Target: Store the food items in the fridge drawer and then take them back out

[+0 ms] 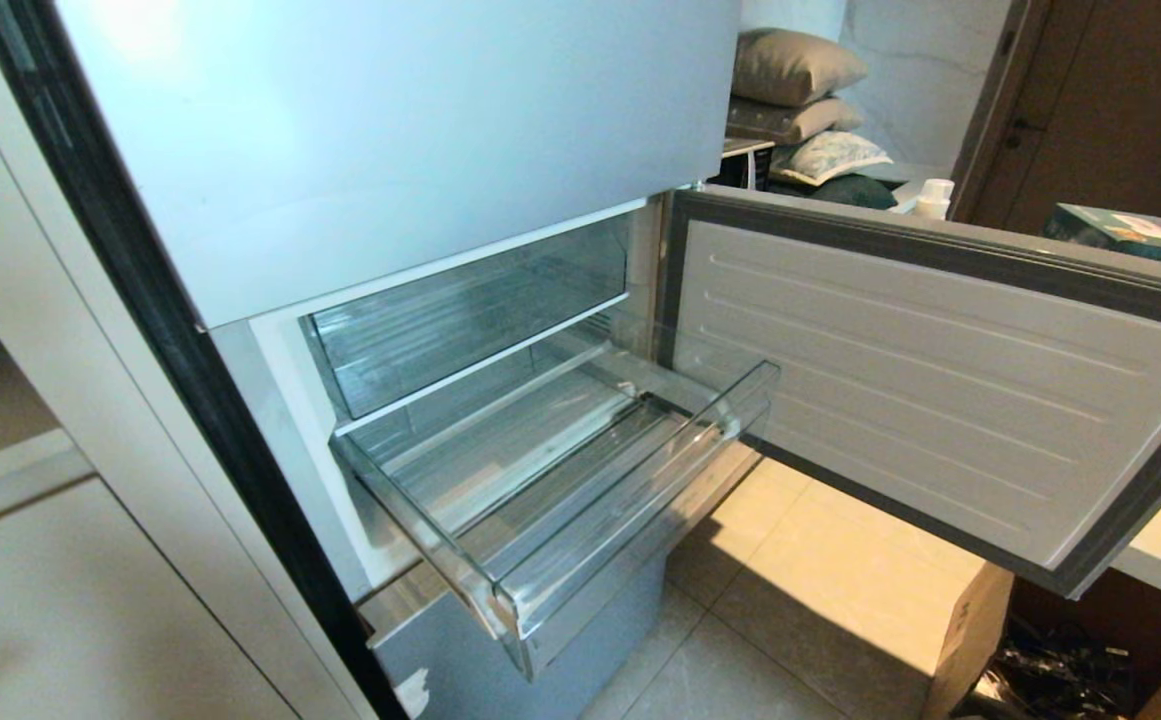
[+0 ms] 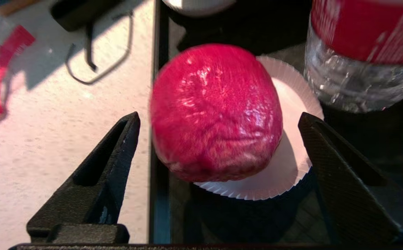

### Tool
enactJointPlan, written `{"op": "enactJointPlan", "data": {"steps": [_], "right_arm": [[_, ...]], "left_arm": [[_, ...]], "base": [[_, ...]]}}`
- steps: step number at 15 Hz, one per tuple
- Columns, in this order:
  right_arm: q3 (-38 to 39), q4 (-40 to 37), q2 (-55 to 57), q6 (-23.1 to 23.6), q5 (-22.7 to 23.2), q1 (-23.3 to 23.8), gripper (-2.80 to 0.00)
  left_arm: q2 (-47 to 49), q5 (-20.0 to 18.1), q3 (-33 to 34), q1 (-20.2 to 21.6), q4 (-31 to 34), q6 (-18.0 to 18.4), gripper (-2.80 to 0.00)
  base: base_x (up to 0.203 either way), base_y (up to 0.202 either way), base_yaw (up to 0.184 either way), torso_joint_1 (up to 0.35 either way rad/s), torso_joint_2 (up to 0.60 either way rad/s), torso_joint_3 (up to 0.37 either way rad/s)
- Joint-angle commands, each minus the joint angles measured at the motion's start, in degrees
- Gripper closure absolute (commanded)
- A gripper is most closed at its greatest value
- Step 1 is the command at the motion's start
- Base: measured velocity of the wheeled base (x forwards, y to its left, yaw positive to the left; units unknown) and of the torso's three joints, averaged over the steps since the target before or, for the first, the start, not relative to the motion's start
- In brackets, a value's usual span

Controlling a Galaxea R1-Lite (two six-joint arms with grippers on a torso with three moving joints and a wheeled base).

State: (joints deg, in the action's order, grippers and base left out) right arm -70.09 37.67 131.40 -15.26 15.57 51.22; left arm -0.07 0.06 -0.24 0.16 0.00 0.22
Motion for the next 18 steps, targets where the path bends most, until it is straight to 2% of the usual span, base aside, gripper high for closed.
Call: {"op": "enactJointPlan", "data": {"steps": [1, 6, 7, 10, 15, 17, 18], "right_arm": [[1.8, 0.3, -4.2, -0.1, 0.1, 0.3, -2.80], [9.1, 0.3, -15.2, -0.2, -0.2, 1.0, -2.80], [11.5, 0.2, -18.6, -0.3, -0.7, 1.0, 0.00], [18.8, -0.3, -31.8, -0.6, -3.7, 1.5, 0.00], [30.7, -1.1, -61.9, -0.4, -5.8, 1.0, 0.00], [33.7, -3.5, -73.0, -0.1, -6.8, -4.7, 0.00], [34.6, -6.0, -76.8, 0.3, -7.8, -11.2, 0.00]], "left_arm": [[0.0, 0.0, 0.0, 0.0, 0.0, 0.0, 0.00], [0.0, 0.0, 0.0, 0.0, 0.0, 0.0, 0.00], [0.0, 0.0, 0.0, 0.0, 0.0, 0.0, 0.00], [0.0, 0.0, 0.0, 0.0, 0.0, 0.0, 0.00], [0.0, 0.0, 0.0, 0.0, 0.0, 0.0, 0.00], [0.0, 0.0, 0.0, 0.0, 0.0, 0.0, 0.00], [0.0, 0.0, 0.0, 0.0, 0.0, 0.0, 0.00]], "base": [[0.000, 0.000, 0.000, 0.000, 0.00, 0.000], [0.000, 0.000, 0.000, 0.000, 0.00, 0.000], [0.000, 0.000, 0.000, 0.000, 0.00, 0.000], [0.000, 0.000, 0.000, 0.000, 0.00, 0.000], [0.000, 0.000, 0.000, 0.000, 0.00, 0.000], [0.000, 0.000, 0.000, 0.000, 0.00, 0.000], [0.000, 0.000, 0.000, 0.000, 0.00, 0.000]]}}
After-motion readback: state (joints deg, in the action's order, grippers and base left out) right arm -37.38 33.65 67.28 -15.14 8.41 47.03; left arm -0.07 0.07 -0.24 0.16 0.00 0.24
